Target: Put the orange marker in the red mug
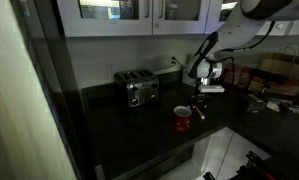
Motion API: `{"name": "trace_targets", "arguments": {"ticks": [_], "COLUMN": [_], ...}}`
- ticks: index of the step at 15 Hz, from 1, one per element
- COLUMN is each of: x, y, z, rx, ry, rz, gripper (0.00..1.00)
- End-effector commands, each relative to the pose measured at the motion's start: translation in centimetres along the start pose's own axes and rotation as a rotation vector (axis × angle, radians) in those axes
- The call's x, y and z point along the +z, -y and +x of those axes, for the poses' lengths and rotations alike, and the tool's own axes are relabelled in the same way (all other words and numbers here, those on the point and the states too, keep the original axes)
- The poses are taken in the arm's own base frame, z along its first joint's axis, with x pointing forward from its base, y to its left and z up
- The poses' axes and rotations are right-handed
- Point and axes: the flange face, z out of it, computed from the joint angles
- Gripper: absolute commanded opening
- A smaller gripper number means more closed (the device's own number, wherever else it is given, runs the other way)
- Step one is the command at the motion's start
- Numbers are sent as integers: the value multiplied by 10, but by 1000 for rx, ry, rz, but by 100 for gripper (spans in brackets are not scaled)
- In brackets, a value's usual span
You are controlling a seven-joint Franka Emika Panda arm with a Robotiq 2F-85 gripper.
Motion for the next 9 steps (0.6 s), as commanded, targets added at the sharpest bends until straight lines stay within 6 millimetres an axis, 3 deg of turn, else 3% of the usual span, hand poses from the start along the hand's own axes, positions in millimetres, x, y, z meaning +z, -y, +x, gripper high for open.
{"name": "trace_targets", "arguments": {"ticks": [1,5,9], "x": [0,-6,-26], "y": [-2,1,8], "z": [10,16,12], "rx": [-12,-22,-59], "ry": [27,2,-71], "rz": [19,5,13], "gripper": [27,1,5]}}
